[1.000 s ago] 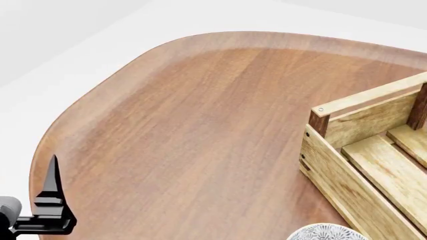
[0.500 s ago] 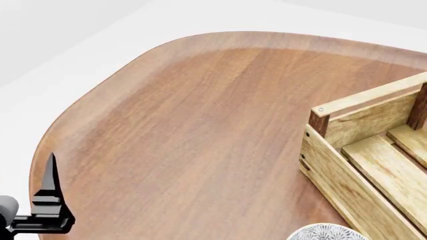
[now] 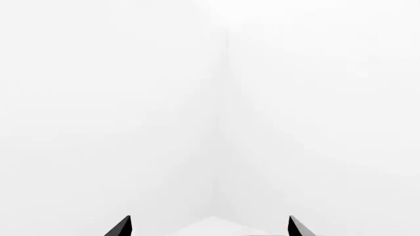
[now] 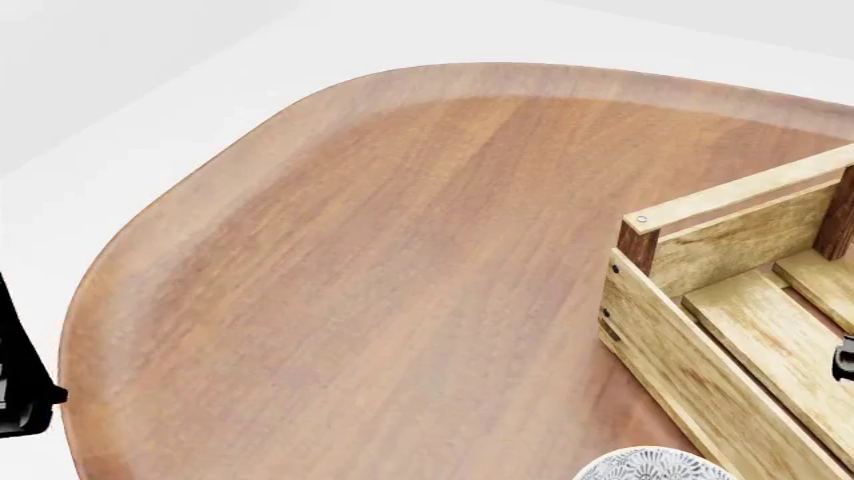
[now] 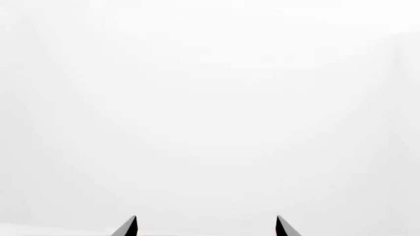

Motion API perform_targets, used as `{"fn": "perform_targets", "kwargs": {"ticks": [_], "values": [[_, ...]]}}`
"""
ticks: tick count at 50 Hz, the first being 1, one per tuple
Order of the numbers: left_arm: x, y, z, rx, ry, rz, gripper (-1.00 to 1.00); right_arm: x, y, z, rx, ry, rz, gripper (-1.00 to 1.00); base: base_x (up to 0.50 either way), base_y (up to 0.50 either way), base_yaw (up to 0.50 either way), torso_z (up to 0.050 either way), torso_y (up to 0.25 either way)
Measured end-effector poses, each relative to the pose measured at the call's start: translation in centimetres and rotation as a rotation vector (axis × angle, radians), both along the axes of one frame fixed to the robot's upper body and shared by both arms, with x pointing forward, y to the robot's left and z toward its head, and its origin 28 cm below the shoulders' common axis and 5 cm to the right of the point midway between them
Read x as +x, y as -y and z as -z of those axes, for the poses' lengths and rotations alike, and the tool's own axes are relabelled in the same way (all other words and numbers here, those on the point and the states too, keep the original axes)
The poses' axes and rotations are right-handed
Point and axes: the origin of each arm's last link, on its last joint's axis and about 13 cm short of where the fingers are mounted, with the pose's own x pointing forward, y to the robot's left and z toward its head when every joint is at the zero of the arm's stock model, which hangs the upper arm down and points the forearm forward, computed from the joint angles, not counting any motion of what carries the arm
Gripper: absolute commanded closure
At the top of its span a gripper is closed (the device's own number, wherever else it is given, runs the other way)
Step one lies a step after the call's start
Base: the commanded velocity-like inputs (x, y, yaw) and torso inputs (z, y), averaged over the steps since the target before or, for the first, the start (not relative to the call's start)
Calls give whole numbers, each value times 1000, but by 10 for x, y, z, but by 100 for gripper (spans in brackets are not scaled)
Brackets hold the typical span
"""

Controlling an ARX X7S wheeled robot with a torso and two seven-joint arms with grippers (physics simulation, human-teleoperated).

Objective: Pick up the salad dressing and put it in the tray.

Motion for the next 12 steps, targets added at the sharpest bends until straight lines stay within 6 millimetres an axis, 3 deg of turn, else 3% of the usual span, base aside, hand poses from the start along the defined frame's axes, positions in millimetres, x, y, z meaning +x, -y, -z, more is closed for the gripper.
{"fn": "perform_targets", "kwargs": {"ticks": [12], "values": [[-13,-5,-16,-62,182,-22,-100,-30,-24,-11,-85,204,-84,-100,0,0,0,0,0]]}}
